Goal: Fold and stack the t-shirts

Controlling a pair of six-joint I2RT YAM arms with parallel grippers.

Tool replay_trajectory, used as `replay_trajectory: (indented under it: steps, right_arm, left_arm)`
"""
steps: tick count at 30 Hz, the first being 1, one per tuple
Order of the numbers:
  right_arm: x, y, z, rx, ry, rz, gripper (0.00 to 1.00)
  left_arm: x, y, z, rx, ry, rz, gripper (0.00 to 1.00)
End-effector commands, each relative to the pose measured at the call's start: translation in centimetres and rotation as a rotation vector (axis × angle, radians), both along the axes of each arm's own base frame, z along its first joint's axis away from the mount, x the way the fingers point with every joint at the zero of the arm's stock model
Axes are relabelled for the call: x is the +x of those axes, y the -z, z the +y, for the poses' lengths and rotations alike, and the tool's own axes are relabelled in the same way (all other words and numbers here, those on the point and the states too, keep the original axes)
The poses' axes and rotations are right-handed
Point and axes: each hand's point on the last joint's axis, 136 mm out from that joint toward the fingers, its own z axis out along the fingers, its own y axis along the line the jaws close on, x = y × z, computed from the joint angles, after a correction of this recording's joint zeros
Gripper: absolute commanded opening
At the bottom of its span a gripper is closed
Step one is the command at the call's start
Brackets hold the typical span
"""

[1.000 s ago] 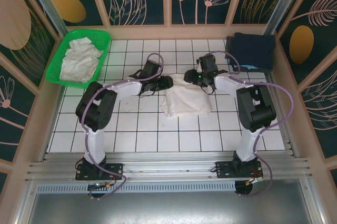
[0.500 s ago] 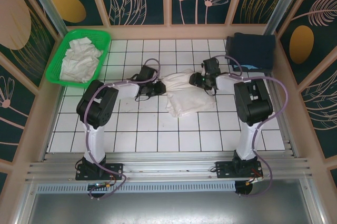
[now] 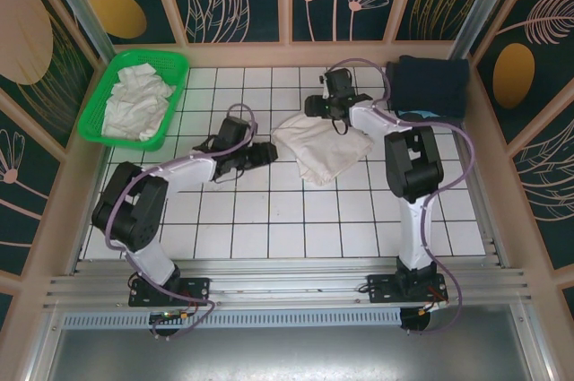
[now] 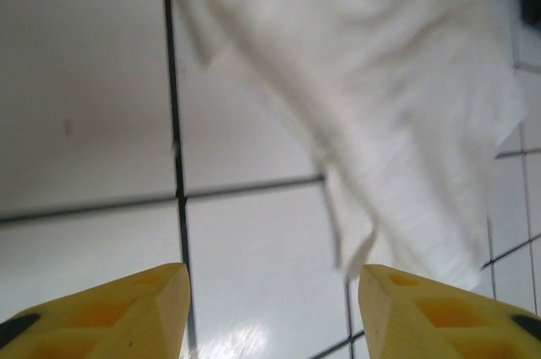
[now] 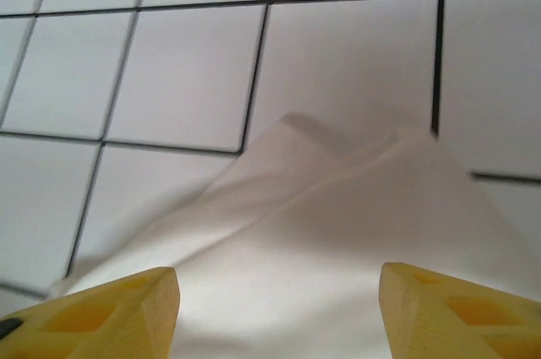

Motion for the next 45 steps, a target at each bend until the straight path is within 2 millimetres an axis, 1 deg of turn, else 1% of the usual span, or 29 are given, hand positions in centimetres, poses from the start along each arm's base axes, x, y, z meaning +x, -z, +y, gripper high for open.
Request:
replay_trajectory:
  steps: [1, 3, 4, 7, 8, 10, 12, 14, 16, 19, 24, 25, 27, 29, 31, 32, 33, 34, 35, 36, 37, 38, 39, 40, 42, 44, 45]
  right_arm:
    - [-4.2, -0.7, -1.7, 0.046, 0.095, 0.043, 0.64]
    - [-6.8, 0.2, -2.4, 0.095, 0.127, 0.085, 0.64]
    - [-8.0, 0.6, -3.2, 0.106, 0.165, 0.100, 0.64]
    - [-10.9, 1.8, -5.1, 0.140, 0.247, 0.136, 0.66]
    - [-11.6, 2.3, -5.6, 0.149, 0.260, 0.146, 0.66]
    - [-12.1, 3.0, -6.5, 0.149, 0.285, 0.159, 0.68]
    - [-12.1, 4.0, -6.9, 0.175, 0.289, 0.184, 0.68]
    - [-11.3, 4.4, -6.6, 0.218, 0.275, 0.195, 0.68]
    - [-10.3, 4.7, -6.7, 0.223, 0.275, 0.195, 0.68]
    - [-8.5, 5.0, -6.4, 0.225, 0.261, 0.198, 0.67]
    - [-4.9, 5.7, -5.8, 0.206, 0.227, 0.206, 0.65]
    - [-4.3, 6.1, -5.6, 0.196, 0.215, 0.210, 0.65]
    - [-2.4, 6.1, -5.0, 0.196, 0.184, 0.204, 0.65]
    - [-0.3, 6.3, -3.7, 0.212, 0.128, 0.201, 0.65]
    - [1.8, 5.8, -2.3, 0.223, 0.068, 0.199, 0.64]
    - [2.7, 5.5, -2.1, 0.210, 0.059, 0.199, 0.64]
    - [3.8, 4.7, -2.3, 0.182, 0.064, 0.183, 0.63]
    - [4.6, 3.6, -3.0, 0.142, 0.090, 0.160, 0.63]
    - [5.1, 2.3, -3.7, 0.114, 0.114, 0.132, 0.63]
    - [5.4, 0.7, -4.5, 0.099, 0.134, 0.099, 0.64]
    - [5.3, -0.5, -5.4, 0.093, 0.157, 0.080, 0.65]
    - [4.9, -1.6, -6.3, 0.096, 0.179, 0.067, 0.66]
    - [4.1, -2.5, -7.1, 0.103, 0.203, 0.060, 0.67]
    - [3.0, -2.9, -7.8, 0.110, 0.231, 0.059, 0.68]
    - [0.1, -2.8, -8.8, 0.140, 0.276, 0.072, 0.70]
    - [-3.5, -1.8, -9.4, 0.206, 0.336, 0.112, 0.71]
    - [-5.4, -1.4, -9.3, 0.256, 0.350, 0.127, 0.71]
  left_arm:
    - [4.2, -1.3, 0.3, 0.100, 0.005, -0.068, 0.55]
    - [6.8, -1.2, -0.6, 0.115, 0.026, -0.086, 0.54]
    - [8.2, -1.4, -1.3, 0.125, 0.043, -0.101, 0.54]
    - [11.8, -0.3, -3.0, 0.165, 0.094, -0.135, 0.60]
    - [12.6, 0.6, -3.8, 0.172, 0.132, -0.132, 0.62]
    - [13.8, 2.0, -4.7, 0.181, 0.168, -0.123, 0.66]
    - [13.9, 3.7, -5.6, 0.165, 0.210, -0.099, 0.68]
    - [13.2, 5.1, -6.1, 0.139, 0.244, -0.061, 0.66]
    - [11.9, 5.9, -6.1, 0.112, 0.262, -0.038, 0.63]
    - [9.7, 6.2, -5.5, 0.084, 0.267, -0.028, 0.61]
    - [5.9, 6.1, -4.8, 0.021, 0.279, 0.005, 0.53]
    - [5.0, 5.9, -4.9, 0.001, 0.286, 0.006, 0.51]
    - [2.9, 5.9, -5.1, -0.022, 0.298, 0.025, 0.49]
    - [0.5, 5.5, -6.2, -0.057, 0.321, 0.043, 0.49]
    - [-1.7, 4.3, -7.7, -0.105, 0.348, 0.040, 0.48]
    - [-2.4, 3.8, -8.2, -0.118, 0.354, 0.035, 0.48]
    - [-3.1, 2.9, -8.5, -0.134, 0.353, 0.025, 0.49]
    - [-3.5, 2.2, -8.3, -0.146, 0.341, 0.020, 0.50]
    - [-3.6, 1.5, -8.0, -0.151, 0.323, 0.011, 0.51]
    - [-3.6, 0.8, -7.5, -0.136, 0.304, -0.007, 0.55]
    - [-3.5, 0.2, -7.1, -0.119, 0.290, -0.020, 0.60]
    - [-3.3, -0.3, -6.7, -0.100, 0.279, -0.032, 0.62]
    - [-3.0, -0.7, -6.6, -0.075, 0.280, -0.043, 0.64]
    - [-2.6, -1.1, -6.7, -0.055, 0.289, -0.054, 0.66]
    - [-1.2, -1.2, -6.6, 0.007, 0.285, -0.074, 0.68]
    - [1.0, -1.1, -6.6, 0.072, 0.286, -0.094, 0.69]
    - [2.5, -0.8, -6.6, 0.101, 0.283, -0.104, 0.69]
